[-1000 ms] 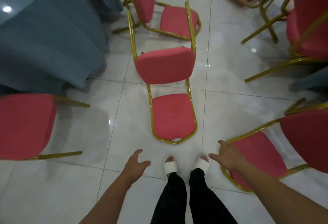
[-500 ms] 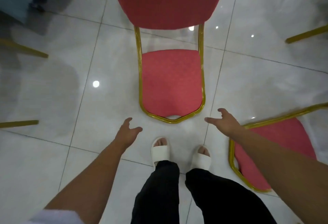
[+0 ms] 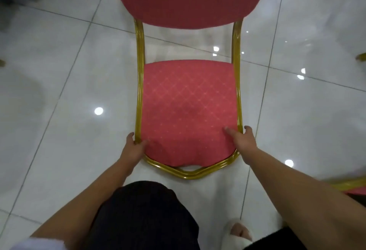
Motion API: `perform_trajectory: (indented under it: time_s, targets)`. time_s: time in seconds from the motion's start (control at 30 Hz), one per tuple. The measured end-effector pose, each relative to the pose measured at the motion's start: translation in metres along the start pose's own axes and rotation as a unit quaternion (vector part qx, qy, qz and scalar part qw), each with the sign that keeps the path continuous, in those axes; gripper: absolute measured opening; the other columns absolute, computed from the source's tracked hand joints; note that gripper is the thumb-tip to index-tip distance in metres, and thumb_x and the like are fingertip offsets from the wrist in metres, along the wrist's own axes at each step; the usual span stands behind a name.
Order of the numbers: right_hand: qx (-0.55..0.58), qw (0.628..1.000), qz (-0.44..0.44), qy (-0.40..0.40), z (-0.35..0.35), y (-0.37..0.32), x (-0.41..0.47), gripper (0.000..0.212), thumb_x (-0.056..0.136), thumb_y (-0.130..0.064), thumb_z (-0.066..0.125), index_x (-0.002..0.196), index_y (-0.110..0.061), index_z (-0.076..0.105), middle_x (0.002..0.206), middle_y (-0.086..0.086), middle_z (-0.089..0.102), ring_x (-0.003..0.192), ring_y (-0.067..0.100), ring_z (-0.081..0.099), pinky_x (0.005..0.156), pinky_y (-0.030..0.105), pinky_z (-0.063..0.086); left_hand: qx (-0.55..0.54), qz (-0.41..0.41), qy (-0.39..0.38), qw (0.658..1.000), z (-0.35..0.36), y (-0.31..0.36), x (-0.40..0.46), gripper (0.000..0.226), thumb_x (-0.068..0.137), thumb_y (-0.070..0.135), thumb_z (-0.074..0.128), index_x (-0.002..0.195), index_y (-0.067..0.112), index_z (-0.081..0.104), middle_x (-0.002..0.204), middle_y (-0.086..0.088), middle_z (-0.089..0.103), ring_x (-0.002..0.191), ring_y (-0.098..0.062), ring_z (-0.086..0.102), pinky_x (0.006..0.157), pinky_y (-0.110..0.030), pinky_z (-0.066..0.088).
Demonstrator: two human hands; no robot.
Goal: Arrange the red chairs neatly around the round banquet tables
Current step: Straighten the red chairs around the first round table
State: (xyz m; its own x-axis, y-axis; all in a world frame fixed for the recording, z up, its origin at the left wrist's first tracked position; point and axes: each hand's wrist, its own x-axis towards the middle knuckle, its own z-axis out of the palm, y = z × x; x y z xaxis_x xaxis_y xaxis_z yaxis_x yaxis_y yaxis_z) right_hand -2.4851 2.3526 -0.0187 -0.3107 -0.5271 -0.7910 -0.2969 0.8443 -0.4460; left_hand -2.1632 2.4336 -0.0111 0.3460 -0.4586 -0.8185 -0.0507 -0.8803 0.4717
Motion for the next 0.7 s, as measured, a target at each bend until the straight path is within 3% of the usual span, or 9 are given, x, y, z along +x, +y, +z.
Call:
perform_trajectory:
  time_s: [0.07,0.17,0.33,0.47,0.57,0.7]
  targets:
    - [0.018,1.0,-0.007,0.008,0.008,0.004,0.016,0.072,0.07,-0.053,0.078,0.125,-0.017,0.05,0.123,0.008,0.063,0.105,0.029,0.062,0.096,0.048,0.051,-0.012,0.014,0.015,1.0,0.006,-0.001,0.013,0.057,0.096,0.026,0.062,0.145,0.01,0.036,0.119,-0.004,0.06,0.109,-0.026,0.057,0.095,-0.041,0.048]
    - [0.043,0.999,-0.009,0.027,0.015,0.012,0.03,0.046,0.075,-0.042,0.081,0.109,-0.02,0.059,0.105,0.004,0.068,0.093,0.027,0.065,0.091,0.047,0.054,-0.043,0.024,0.018,0.999,0.003,-0.01,0.029,0.056,0.093,0.036,0.065,0.139,0.012,0.045,0.13,-0.011,0.06,0.11,-0.028,0.062,0.099,-0.049,0.05]
    - [0.063,0.998,0.0,0.007,0.012,0.01,0.032,0.047,0.075,-0.037,0.084,0.11,-0.018,0.059,0.105,0.005,0.068,0.093,0.03,0.067,0.09,0.049,0.056,-0.034,0.027,0.011,0.999,0.005,-0.007,0.02,0.054,0.099,0.031,0.057,0.145,0.011,0.039,0.128,-0.006,0.057,0.114,-0.028,0.058,0.097,-0.046,0.048]
    - [0.064,0.998,0.014,-0.001,0.012,0.002,0.029,0.053,0.076,-0.033,0.083,0.117,-0.013,0.057,0.107,0.009,0.067,0.094,0.033,0.066,0.091,0.051,0.055,-0.014,-0.019,-0.039,0.999,-0.006,0.005,0.019,0.053,0.099,0.024,0.058,0.146,0.014,0.036,0.123,-0.006,0.057,0.095,-0.02,0.061,0.074,-0.036,0.054]
    - [0.078,0.996,0.032,0.004,0.016,-0.004,0.02,0.052,0.075,-0.03,0.084,0.116,-0.01,0.059,0.102,0.01,0.068,0.09,0.034,0.066,0.089,0.05,0.056,0.048,0.006,-0.037,0.998,-0.021,0.01,0.017,0.053,0.098,0.02,0.06,0.145,0.007,0.039,0.131,-0.014,0.057,0.093,-0.021,0.06,0.083,-0.034,0.052]
    - [0.077,0.996,0.023,0.029,0.017,-0.022,-0.023,0.042,0.077,-0.036,0.081,0.108,-0.016,0.06,0.096,0.006,0.068,0.085,0.031,0.066,0.086,0.047,0.056,0.039,-0.018,-0.045,0.998,-0.056,0.026,-0.011,0.051,0.098,0.023,0.059,0.145,0.015,0.041,0.133,-0.013,0.058,0.104,-0.027,0.06,0.086,-0.039,0.054]
